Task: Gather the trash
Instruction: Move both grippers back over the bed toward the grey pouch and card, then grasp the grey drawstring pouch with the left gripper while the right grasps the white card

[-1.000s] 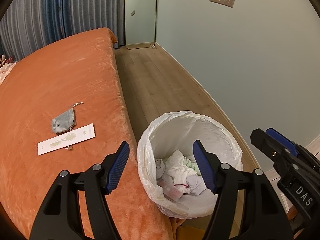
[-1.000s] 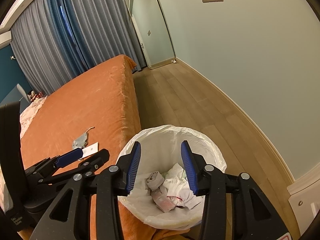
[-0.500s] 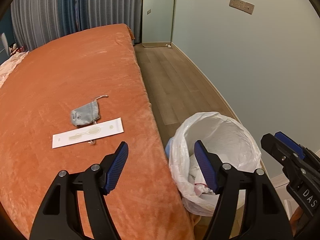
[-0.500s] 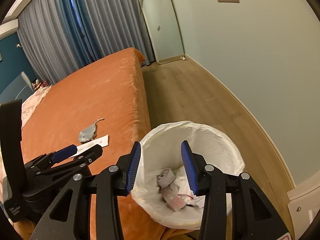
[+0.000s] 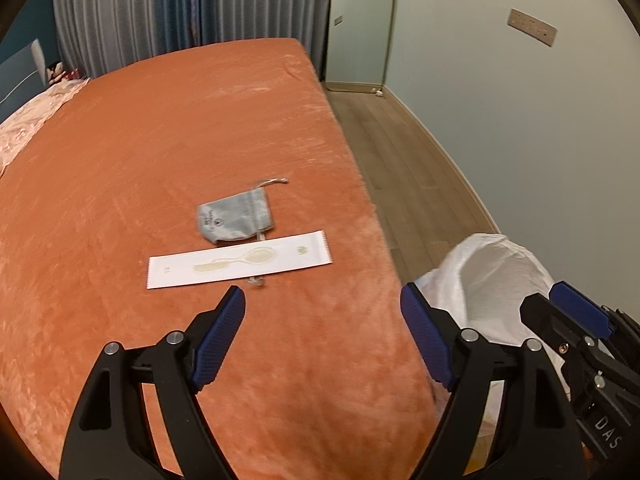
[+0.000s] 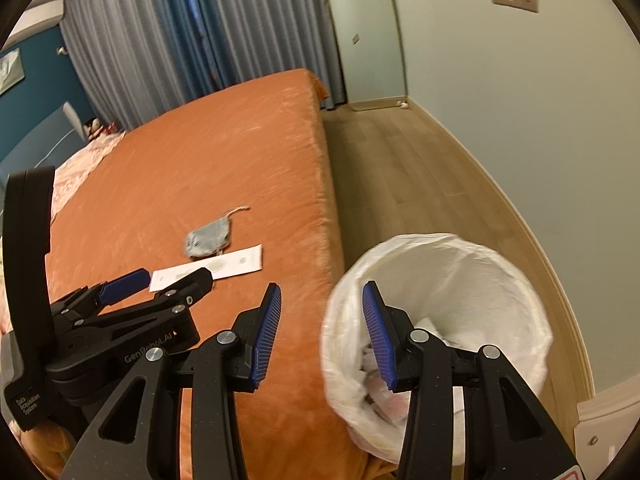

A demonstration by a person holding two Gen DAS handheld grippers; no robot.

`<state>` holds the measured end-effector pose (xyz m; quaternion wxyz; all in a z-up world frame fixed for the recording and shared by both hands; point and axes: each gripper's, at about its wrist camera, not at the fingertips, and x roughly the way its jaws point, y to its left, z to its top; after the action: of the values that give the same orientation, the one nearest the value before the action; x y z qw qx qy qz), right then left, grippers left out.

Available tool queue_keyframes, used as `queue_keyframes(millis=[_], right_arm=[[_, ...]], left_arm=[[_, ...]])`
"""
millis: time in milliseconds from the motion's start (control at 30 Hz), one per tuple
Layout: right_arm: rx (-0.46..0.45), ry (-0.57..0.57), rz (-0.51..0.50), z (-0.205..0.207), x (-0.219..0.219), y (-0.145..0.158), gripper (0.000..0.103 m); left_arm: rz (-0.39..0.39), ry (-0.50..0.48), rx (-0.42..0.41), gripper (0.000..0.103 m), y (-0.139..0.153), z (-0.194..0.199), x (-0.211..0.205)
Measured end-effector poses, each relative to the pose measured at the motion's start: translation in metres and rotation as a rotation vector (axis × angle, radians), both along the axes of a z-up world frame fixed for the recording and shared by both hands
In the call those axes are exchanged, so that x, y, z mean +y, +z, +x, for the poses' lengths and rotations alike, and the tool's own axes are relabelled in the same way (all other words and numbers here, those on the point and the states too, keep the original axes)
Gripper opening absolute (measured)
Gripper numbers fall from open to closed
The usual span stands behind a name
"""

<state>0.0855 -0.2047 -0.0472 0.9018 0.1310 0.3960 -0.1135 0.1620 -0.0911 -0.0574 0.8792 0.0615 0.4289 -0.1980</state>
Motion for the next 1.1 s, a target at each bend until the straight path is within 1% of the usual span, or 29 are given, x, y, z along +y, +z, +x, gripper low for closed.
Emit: queue_keyframes(millis=[133,333,467,600,700,767,833,900,933,967,1000,1067,1100], right_arm=[[0.03,0.039,0.014,0.025,0.015,-0.017,0.042],[0.071,0.084,0.041,0.074,0.028,-0.046,0.042],[0.09,0.096,0.075,0.109,0.03,-0.066,0.042],[0.11,0.105,0.09,0.14,0.032,-0.084,0.042],[0.128,0.115,0.111,0.158,0.034,-0.101,0.042],[0.145,0.118,0.122,0.17,0.037,-0.113,0.042],[0.158,0.122,0.131,0.177,0.038,-0.122,0.042],[0.168,0.128,0.142,0.181,0.039,-0.13,0.041],[0.172,0.129,0.148,0.183,0.04,-0.134,0.04],[0.174,0.132,0.152,0.184,0.041,-0.137,0.037],[0.176,0.131,0.15,0.183,0.041,-0.138,0.033],[0.167,0.13,0.152,0.181,0.042,-0.139,0.029],[0.164,0.129,0.161,0.179,0.041,-0.139,0.022]], left_arm=[[0.032,0.04,0.002,0.082,-0.013,0.024,0.021],[0.057,0.103,0.035,0.082,-0.039,0.081,0.05],[0.037,0.116,0.083,0.082,-0.056,0.121,0.057],[0.007,0.109,0.139,0.082,-0.074,0.155,0.055],[-0.01,0.112,0.191,0.079,-0.093,0.179,0.053],[-0.025,0.115,0.234,0.073,-0.107,0.192,0.054],[-0.041,0.115,0.257,0.069,-0.114,0.199,0.055],[-0.045,0.108,0.24,0.064,-0.115,0.2,0.054],[-0.051,0.092,0.238,0.058,-0.115,0.199,0.052],[-0.053,0.08,0.237,0.048,-0.114,0.197,0.049],[-0.055,0.071,0.236,0.044,-0.114,0.197,0.047],[-0.063,0.05,0.242,0.026,-0.114,0.194,0.043],[-0.069,0.042,0.246,0.02,-0.114,0.193,0.041]])
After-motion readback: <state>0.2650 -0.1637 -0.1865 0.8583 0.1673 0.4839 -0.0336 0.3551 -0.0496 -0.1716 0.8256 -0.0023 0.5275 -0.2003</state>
